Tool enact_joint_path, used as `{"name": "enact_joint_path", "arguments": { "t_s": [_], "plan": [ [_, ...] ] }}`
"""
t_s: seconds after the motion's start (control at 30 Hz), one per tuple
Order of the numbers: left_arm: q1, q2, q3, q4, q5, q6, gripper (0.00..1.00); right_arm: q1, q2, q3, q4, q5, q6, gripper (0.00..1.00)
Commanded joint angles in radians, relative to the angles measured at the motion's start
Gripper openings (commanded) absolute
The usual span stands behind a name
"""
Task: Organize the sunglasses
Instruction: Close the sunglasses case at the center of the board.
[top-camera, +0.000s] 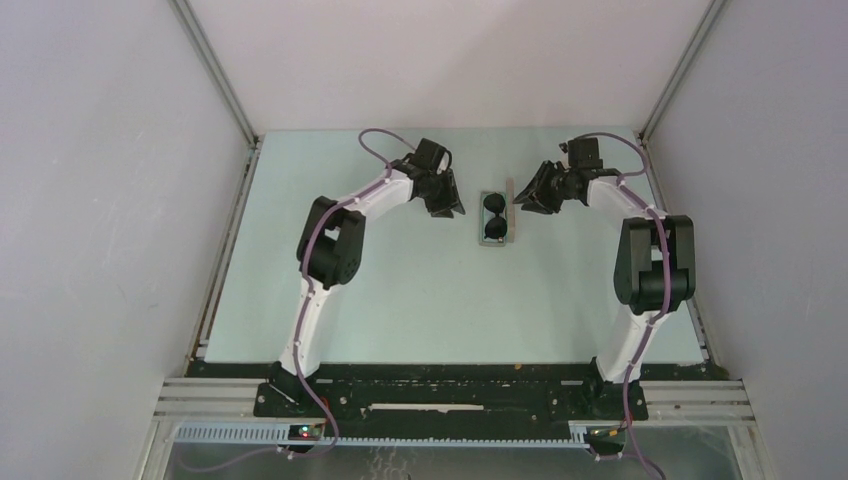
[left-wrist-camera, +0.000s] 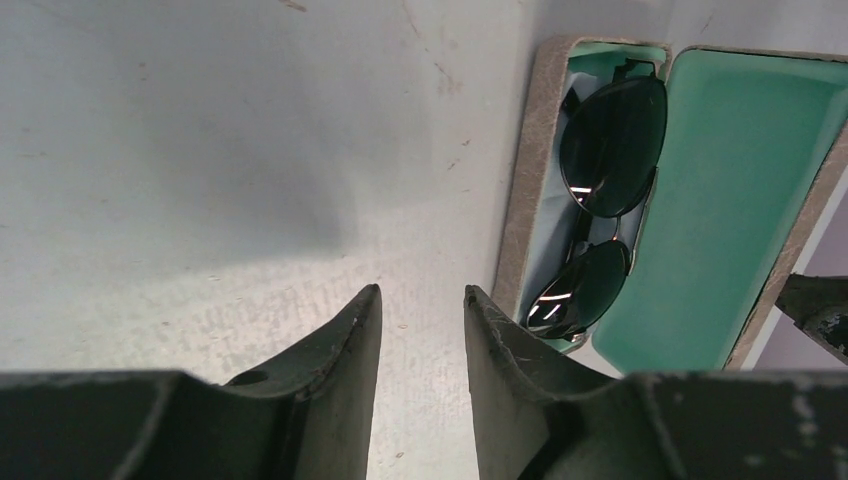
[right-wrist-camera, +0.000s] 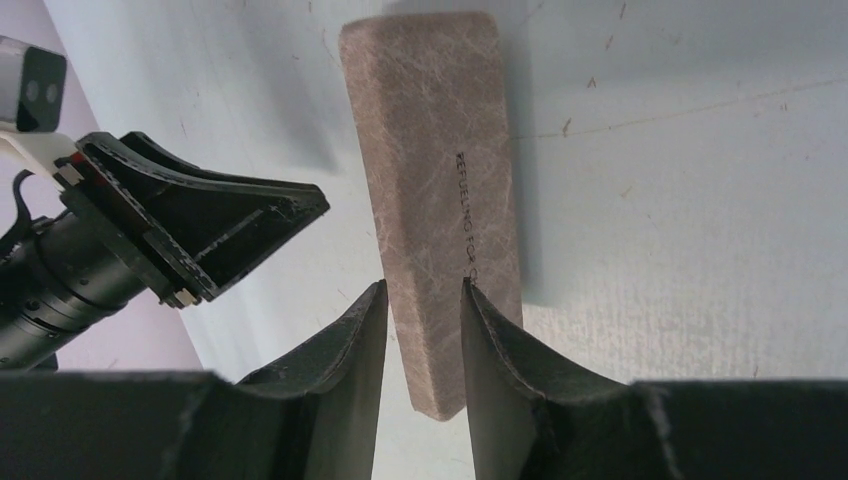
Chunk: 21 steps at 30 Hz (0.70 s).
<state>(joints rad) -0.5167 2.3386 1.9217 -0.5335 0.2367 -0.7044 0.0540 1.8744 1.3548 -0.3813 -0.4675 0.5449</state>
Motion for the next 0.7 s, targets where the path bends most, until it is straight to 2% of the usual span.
{"name": "enact_joint_path", "arguments": {
  "t_s": [0.0, 0.33, 0.67],
  "plan": [
    [-0.016, 0.041, 0.086, 0.020, 0.049, -0.032, 0.41, 0.003, 0.034, 0.066, 0.027, -0.022, 0.001, 0.41],
    [-0.038, 0.099, 0.134, -0.002, 0.071, -0.021, 0.40, 0.011, 0.075, 0.090, 0.011, -0.031, 0.002, 0.39],
    [-0.055, 0.155, 0.204, -0.031, 0.111, -0.026, 0.40, 0.008, 0.093, 0.089, 0.008, -0.036, 0.003, 0.30]
  ]
}}
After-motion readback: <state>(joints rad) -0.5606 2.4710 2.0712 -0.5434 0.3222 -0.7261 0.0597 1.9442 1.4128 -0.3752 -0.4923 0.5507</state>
